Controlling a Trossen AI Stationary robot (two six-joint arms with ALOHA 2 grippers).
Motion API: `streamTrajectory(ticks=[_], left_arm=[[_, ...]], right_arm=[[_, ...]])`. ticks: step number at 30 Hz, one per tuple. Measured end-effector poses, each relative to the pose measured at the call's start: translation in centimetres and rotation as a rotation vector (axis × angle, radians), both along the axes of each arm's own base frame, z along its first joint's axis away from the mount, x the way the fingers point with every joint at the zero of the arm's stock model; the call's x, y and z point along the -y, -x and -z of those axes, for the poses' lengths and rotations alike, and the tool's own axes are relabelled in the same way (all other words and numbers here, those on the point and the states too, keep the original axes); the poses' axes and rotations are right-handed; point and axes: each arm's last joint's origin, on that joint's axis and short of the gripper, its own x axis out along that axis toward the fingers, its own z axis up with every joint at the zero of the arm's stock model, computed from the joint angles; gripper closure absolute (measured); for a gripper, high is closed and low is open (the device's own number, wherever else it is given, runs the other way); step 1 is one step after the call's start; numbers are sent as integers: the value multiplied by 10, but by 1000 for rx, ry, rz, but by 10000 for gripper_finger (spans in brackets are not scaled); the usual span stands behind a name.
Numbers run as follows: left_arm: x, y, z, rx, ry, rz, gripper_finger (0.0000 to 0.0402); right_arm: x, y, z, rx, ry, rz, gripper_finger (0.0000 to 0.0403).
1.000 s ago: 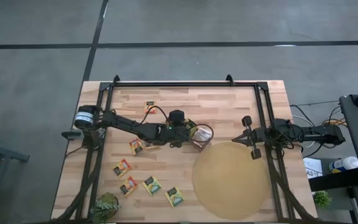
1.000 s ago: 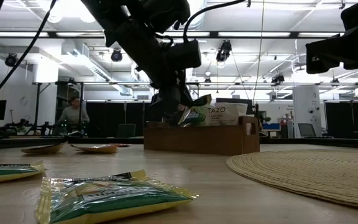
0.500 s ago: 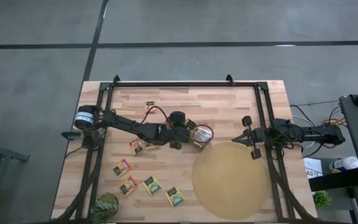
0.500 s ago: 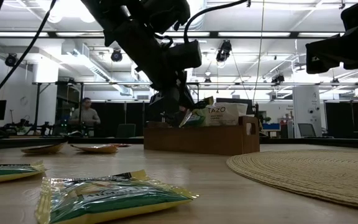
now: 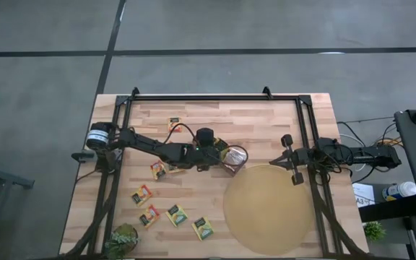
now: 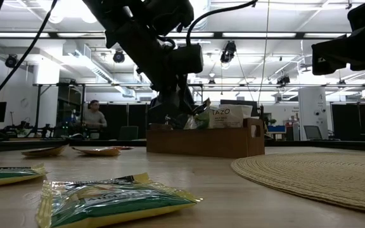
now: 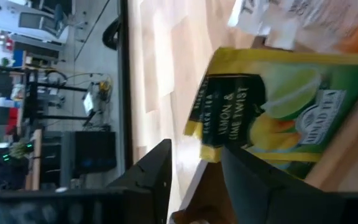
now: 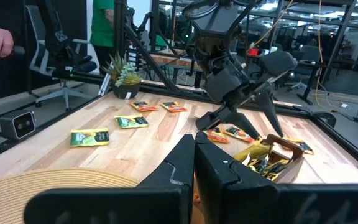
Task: Pick & Place Tea
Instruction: Put the yellow tea bag into the middle section of the wooden organizer
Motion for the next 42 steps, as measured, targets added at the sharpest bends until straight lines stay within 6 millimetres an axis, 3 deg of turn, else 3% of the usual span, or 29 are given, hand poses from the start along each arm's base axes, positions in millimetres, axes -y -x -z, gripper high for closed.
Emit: streamTrajectory(ticks=[7,11,22,32,42], left_arm=[[-1,0,-4,-5,-42,-16,264],[-1,2,-18,34,-32,-26,264],[-12,18,-54,47,363,171,264],[-32,14,-75,37,484,348,264],[-48,15,-75,26,492,398,264]], right_arm=[[0,0,0,0,0,0,394],[0,0,0,-1,0,0,394],[0,0,0,1,0,1,394],[0,0,0,0,0,0,394],[0,0,0,0,0,0,394]])
